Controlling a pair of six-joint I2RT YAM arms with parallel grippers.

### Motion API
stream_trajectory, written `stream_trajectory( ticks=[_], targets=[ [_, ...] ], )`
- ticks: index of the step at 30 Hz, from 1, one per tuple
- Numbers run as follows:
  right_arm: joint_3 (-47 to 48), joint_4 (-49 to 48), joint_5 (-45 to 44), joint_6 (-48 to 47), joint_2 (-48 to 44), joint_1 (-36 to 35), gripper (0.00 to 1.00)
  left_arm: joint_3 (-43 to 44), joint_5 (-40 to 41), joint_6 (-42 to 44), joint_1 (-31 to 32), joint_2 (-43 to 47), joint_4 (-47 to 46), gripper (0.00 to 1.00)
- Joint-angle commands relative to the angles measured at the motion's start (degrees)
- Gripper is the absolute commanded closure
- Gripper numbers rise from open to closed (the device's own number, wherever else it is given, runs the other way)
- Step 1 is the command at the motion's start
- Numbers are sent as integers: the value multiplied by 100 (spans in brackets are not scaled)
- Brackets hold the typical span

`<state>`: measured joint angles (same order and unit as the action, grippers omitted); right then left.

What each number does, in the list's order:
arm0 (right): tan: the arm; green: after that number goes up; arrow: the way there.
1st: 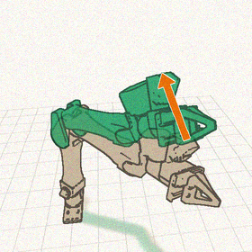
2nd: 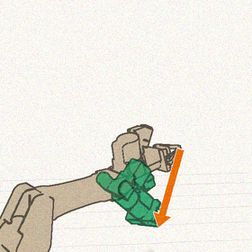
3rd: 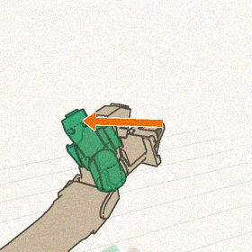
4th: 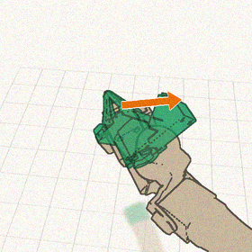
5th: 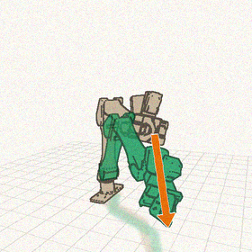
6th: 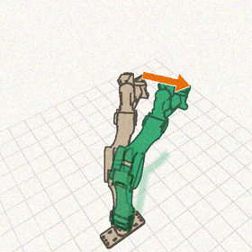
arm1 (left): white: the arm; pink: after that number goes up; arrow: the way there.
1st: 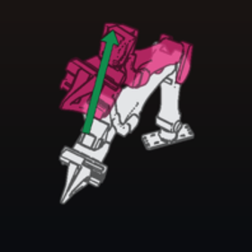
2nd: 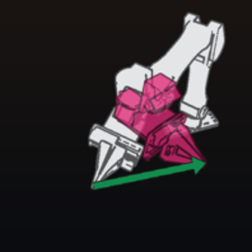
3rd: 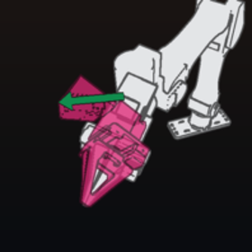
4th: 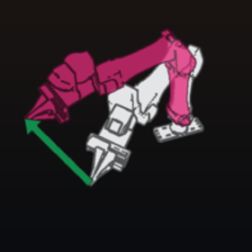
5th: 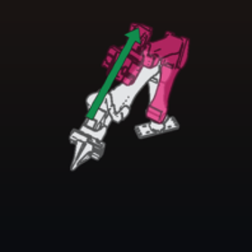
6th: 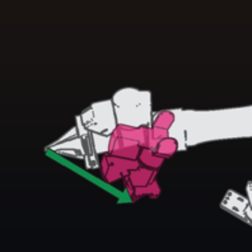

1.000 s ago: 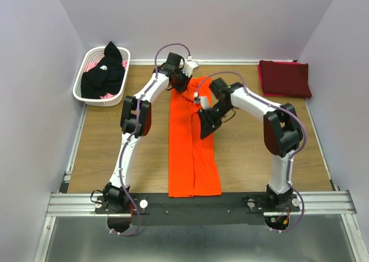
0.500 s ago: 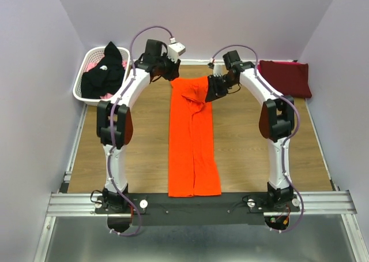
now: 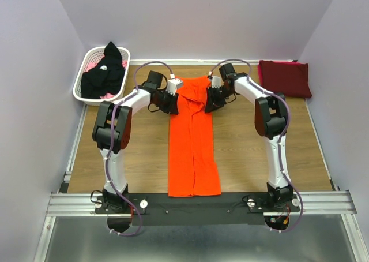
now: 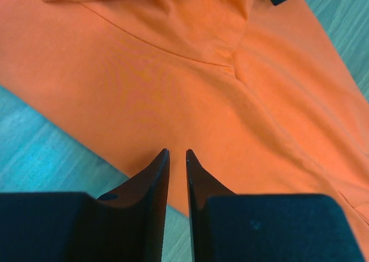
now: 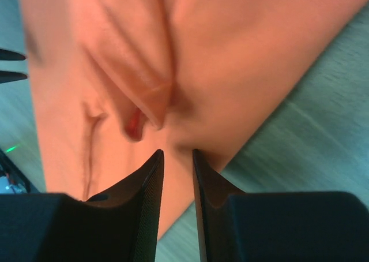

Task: Fold and stack the t-shirts
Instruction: Rotate the tshirt 90 degrees

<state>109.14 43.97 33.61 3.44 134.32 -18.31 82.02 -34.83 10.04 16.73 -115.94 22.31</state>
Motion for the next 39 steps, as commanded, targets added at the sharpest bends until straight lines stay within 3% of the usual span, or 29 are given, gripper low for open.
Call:
stream_trajectory(
  ticks=[1,7,17,22,29,35,39],
  targets=[
    [-104,-195,-459,42,287,-15,67,16,-253,-151,6,-183,-244,75],
    [36,-362,-1066,157,533,-24,69,323,133,-257,-38,-771,-297,78],
    [1670,-459,-1945,332,1552,99,70,1806,231,-433,-302,-1641,-148,79],
    [2708,-512,-2051,368,2167,240,69,2774,266,-556,-443,-2362,107,79],
    [2823,-758,-1753,403,2388,248,67,3653,292,-767,-548,-2855,195,77],
    [2753,-863,-1304,421,2038,248,53,3848,231,-600,-566,-2654,283,59],
    [2700,-1030,-1137,88,1344,257,34,3813,-111,-320,-566,-2013,274,48]
  ],
)
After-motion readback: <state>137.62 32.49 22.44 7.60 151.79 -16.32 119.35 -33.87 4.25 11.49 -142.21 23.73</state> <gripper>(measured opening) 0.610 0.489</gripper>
